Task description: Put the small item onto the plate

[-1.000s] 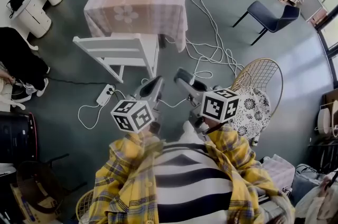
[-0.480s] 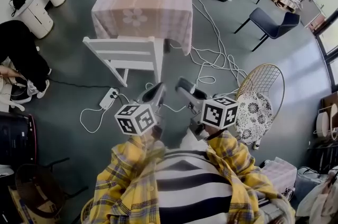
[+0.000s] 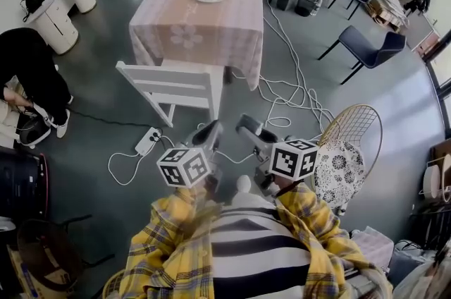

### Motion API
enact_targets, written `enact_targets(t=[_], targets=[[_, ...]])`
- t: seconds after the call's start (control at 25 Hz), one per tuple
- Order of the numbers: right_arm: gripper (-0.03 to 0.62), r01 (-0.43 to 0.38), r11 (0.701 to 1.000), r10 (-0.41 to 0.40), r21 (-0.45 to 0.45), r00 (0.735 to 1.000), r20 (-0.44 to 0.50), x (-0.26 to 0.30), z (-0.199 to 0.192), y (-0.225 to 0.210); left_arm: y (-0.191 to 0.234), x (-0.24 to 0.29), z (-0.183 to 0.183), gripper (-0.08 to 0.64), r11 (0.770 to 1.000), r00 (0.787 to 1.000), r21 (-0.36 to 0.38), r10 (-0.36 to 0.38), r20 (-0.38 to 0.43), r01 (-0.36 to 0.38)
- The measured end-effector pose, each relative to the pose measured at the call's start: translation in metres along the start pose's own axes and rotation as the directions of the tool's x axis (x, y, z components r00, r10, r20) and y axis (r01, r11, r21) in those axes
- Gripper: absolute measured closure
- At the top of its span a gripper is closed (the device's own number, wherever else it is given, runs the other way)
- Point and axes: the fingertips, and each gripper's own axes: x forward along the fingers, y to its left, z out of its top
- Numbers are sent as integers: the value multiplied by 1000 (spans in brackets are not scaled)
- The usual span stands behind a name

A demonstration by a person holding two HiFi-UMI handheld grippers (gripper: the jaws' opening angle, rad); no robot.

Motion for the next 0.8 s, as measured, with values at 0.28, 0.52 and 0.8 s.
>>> enact_targets(t=[0.28, 0.52, 0.8], targets=[[488, -58, 998, 58, -11, 998, -2, 6, 38, -29, -6, 48, 19, 566, 1000, 999, -13, 1, 48, -1], [488, -95, 994, 95, -48, 995, 14, 2, 77, -65, -12, 96, 33, 566, 1000, 997, 15, 9, 78, -10], [488, -117, 993, 117, -34, 993, 0, 9, 91, -94, -14, 130, 40, 569, 1000, 997, 25, 17, 73, -19]])
